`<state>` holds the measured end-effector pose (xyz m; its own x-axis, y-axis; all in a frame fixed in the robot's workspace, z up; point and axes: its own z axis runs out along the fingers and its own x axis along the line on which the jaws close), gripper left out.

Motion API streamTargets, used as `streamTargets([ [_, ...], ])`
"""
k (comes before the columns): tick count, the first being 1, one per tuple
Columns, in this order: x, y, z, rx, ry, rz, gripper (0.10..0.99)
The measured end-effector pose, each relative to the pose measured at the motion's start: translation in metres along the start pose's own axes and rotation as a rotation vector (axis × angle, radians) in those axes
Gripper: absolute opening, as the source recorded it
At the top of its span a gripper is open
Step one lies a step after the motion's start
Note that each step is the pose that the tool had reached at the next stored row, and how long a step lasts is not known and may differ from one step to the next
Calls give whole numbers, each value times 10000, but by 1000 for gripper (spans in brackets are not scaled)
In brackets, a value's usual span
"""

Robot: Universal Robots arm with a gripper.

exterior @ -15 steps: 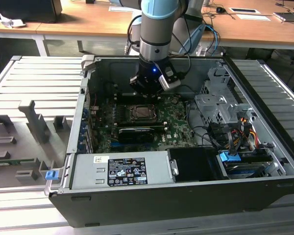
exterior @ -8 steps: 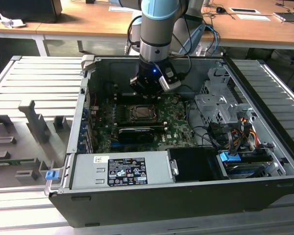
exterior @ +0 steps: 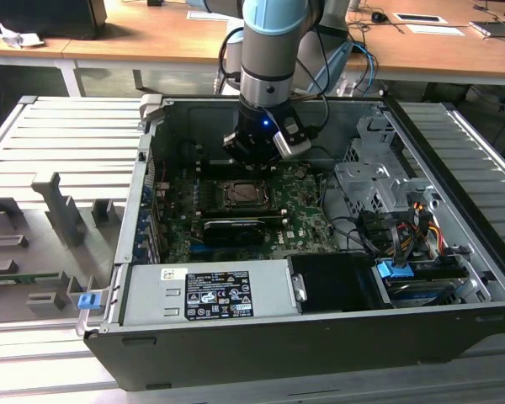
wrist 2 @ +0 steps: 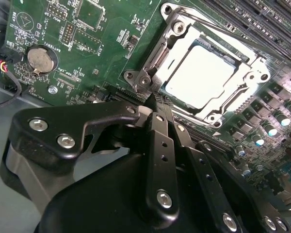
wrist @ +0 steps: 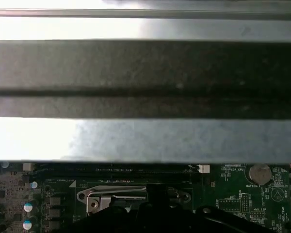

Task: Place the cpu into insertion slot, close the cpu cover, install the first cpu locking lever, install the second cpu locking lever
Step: 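Install the first cpu locking lever, then install the second cpu locking lever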

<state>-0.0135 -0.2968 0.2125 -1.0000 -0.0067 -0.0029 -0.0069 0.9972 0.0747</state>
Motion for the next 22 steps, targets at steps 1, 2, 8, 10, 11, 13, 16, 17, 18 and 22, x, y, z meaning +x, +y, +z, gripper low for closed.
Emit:
streamTargets([
  [1,0,-3,0,0,0,0,106],
  [2,0,-4,0,0,0,0,106],
  [8,0,-25,-2,0,0,0,106],
  [10,0,-28,-2,0,0,0,106],
  [11,0,-30,-2,0,0,0,106],
  [13,0,-33,-2,0,0,0,106],
  [16,0,-40,-3,0,0,0,106],
  [17,0,-44,-3,0,0,0,106],
  [18,0,-46,-3,0,0,0,106],
  [22,0,-53,-4,0,0,-1,106],
])
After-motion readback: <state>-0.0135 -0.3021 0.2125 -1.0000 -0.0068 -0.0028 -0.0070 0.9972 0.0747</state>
